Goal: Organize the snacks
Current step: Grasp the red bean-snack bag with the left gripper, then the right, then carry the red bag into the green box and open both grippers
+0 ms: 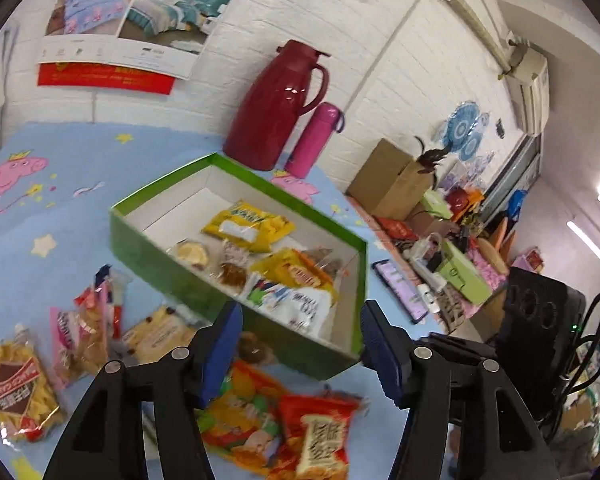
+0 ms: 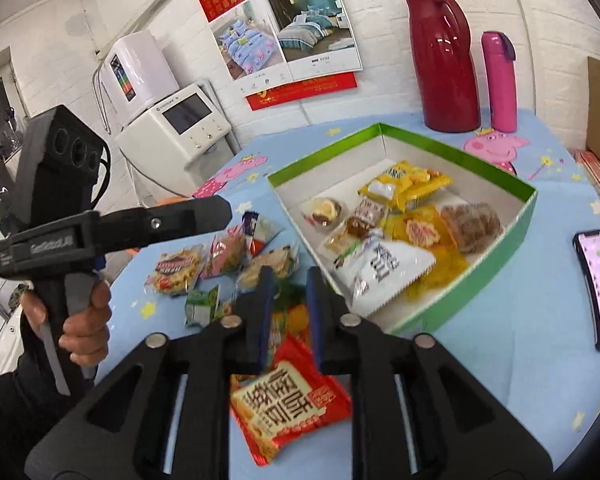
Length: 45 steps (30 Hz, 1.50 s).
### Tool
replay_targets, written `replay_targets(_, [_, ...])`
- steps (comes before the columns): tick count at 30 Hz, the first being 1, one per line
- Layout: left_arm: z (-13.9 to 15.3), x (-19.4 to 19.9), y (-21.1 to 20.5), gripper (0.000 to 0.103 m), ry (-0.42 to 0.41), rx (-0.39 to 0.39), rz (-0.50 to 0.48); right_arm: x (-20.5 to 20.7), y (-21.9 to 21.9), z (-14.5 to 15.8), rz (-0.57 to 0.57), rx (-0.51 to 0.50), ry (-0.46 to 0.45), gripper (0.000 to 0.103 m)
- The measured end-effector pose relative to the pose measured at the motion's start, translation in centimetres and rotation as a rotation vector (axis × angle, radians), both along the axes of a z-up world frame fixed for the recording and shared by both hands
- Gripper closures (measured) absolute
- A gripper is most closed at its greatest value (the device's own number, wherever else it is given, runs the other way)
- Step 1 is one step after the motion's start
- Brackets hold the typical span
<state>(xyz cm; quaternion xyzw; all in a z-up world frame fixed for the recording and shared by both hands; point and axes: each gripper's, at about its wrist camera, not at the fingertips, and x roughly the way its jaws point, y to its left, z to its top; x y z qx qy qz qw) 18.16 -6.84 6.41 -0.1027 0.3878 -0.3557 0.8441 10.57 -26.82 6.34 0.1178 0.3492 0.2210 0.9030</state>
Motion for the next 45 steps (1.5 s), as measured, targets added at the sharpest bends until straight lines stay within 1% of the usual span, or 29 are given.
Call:
replay_targets(1, [-0.9,-0.6,0.3,0.041,0.018,0.015,-0.029,-0.8,-0.1,-0.8,-0.001,-0.005,0.022,0.066])
replay_targets(2, [-1.7,-1.2,0.6,0.041,0.044,0.026,-0.049,-1.5,-0.2,-1.5,-0.001,-0.001,0.046,0.064])
replay_targets(5, [-4.3,-3.3,1.2,0.041,0.127,0.04,-0.095,-2.8,-0.8,-3.7,-0.003,0.04,0.126,0.064])
replay_targets(6, [-5.0,-4.1,1.3,0.041,0.155,0.036,-0.111,-2.8,-0.9,-4.2,0.017,0.05,0.142,0.064])
replay_targets(7, [-5.6,-5.2,1.4,0.041,0.176,0.025,-0.133,-2.7,-0.9,-4.5,0.032,0.042,0.151,0.064])
replay_targets(8, [-6.1,-6.1,1.5,0.041,0.187,0.02,-0.136,-2.5,-0.9,-4.6,0.029,0.024,0.156,0.064])
replay_targets(10, [-7.0,-7.8,1.4,0.041,0.21,0.015,-0.127,-1.3,-0.8,-4.6,0.053,0.009,0.152,0.064])
replay_targets(12, [-8.2,-9.2,1.3,0.041,0.258,-0.006,-0.105,0.3,-0.5,-4.9,0.083,0.017,0.159,0.064])
replay_targets(15, [-9.9,-10.0,1.3,0.041,0.33,-0.093,-0.063,2.2,0.0,-6.0,0.126,0.045,0.181,0.064])
replay_targets(16, [-10.3,-10.0,1.2,0.041,0.349,-0.11,-0.042,2.7,0.0,-6.6,0.134,0.065,0.209,0.064])
replay_targets(18, [-10.7,-9.9,1.0,0.041,0.344,-0.119,-0.012,2.6,-0.7,-7.4,0.124,0.123,0.265,0.064])
replay_targets(20, [-10.8,-9.7,0.9,0.042,0.329,-0.105,0.004,1.5,-1.6,-7.6,0.128,0.179,0.278,0.064])
replay_targets(22, [-10.9,-9.5,0.9,0.044,0.308,-0.08,0.021,-0.2,-2.4,-7.6,0.12,0.197,0.288,0.064])
replay_targets(23, [-11.1,-9.4,1.0,0.049,0.307,-0.074,0.022,-1.0,-2.6,-7.7,0.119,0.202,0.301,0.064])
replay_targets(26, [-11.3,-9.4,1.3,0.05,0.313,-0.082,0.025,-2.6,-2.8,-8.3,0.129,0.199,0.33,0.064])
replay_targets(29, [-11.1,-9.2,1.1,0.05,0.31,-0.07,0.017,-2.8,-2.9,-8.8,0.119,0.192,0.346,0.064])
replay_targets(32, [-10.9,-8.6,0.7,0.05,0.311,-0.061,0.016,-2.3,-2.9,-9.4,0.115,0.257,0.356,0.064])
replay_targets(33, [-10.9,-8.3,0.5,0.05,0.307,-0.058,0.016,-2.1,-2.8,-9.5,0.116,0.265,0.356,0.064])
replay_targets(34, [-10.8,-8.0,0.2,0.055,0.299,-0.052,0.018,-2.1,-2.7,-9.5,0.118,0.261,0.352,0.066])
replay_targets(35, [-10.9,-7.7,-0.2,0.069,0.299,-0.043,0.011,-2.2,-2.5,-9.4,0.115,0.259,0.348,0.072])
replay_targets(36, [-11.0,-7.5,-0.4,0.069,0.308,-0.036,0.004,-2.5,-2.3,-8.9,0.102,0.234,0.338,0.073])
replay_targets(38, [-10.4,-7.7,-0.2,0.07,0.309,-0.054,-0.005,-3.4,-1.8,-7.6,0.092,0.177,0.292,0.074])
replay_targets(40, [-8.8,-8.3,0.0,0.07,0.266,-0.065,-0.021,-4.1,-1.8,-6.1,0.099,0.178,0.253,0.075])
replay_targets(42, [-6.6,-8.7,0.0,0.07,0.202,-0.058,-0.026,-4.3,-1.7,-4.5,0.104,0.183,0.21,0.075])
replay_targets(45, [-3.6,-8.3,-0.1,0.07,0.119,-0.044,-0.031,-3.8,-1.6,-1.8,0.105,0.173,0.137,0.075])
